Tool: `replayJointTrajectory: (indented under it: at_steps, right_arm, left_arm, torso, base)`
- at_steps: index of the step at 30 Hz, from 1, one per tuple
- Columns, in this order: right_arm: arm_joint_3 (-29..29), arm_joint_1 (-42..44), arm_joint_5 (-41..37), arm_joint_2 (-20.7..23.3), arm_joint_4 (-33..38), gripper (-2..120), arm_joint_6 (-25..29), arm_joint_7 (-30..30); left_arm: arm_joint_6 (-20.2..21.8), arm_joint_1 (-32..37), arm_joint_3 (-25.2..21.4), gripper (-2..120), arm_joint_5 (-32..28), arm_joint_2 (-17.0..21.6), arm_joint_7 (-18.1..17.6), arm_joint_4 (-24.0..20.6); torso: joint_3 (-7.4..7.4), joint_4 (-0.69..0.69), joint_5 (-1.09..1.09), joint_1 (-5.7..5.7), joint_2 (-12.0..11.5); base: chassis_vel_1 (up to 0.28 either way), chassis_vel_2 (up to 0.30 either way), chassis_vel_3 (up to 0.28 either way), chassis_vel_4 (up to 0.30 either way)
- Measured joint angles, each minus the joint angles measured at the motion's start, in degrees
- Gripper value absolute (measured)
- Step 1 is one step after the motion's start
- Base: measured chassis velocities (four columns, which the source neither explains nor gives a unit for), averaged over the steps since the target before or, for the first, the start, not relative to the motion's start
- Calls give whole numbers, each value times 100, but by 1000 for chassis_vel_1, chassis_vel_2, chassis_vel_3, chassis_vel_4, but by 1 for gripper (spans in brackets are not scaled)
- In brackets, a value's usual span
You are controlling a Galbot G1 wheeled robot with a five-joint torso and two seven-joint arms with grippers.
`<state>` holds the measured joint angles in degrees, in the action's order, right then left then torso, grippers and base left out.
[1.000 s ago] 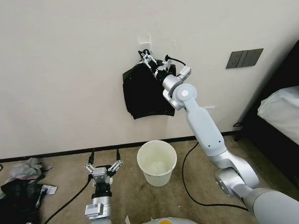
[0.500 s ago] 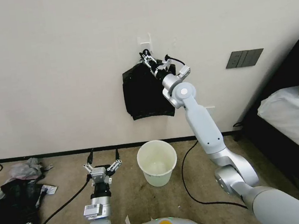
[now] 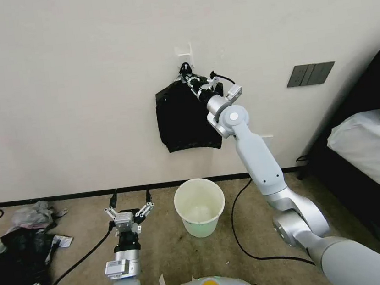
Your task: Place a trash bag onto the trash bin.
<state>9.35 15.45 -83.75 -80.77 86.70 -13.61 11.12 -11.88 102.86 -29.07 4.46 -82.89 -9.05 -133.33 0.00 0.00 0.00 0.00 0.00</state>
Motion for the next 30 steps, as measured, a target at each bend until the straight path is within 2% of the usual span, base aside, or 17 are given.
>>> replayJointTrajectory:
  at_steps: [9, 15, 30]
  right_arm:
    - [-21, 197, 115, 73, 321, 0, 1, -14]
    - [-132, 711, 308, 358, 1086, 0, 7, -16]
    - [-296, 1964, 970, 604, 2177, 0, 10, -50]
  left_arm:
    - [1, 9, 3, 100, -3, -1, -6, -2]
    - [6, -31, 66, 100, -8, 3, -10, 45]
    - [15, -47, 81, 100, -14, 50, -10, 40]
  torso:
    - [0, 0, 0, 0, 0]
    - [0, 0, 0, 0, 0]
    - [0, -1, 0, 0, 1]
  base:
    - [0, 0, 0, 0]
    - [0, 0, 0, 0]
    - [0, 0, 0, 0]
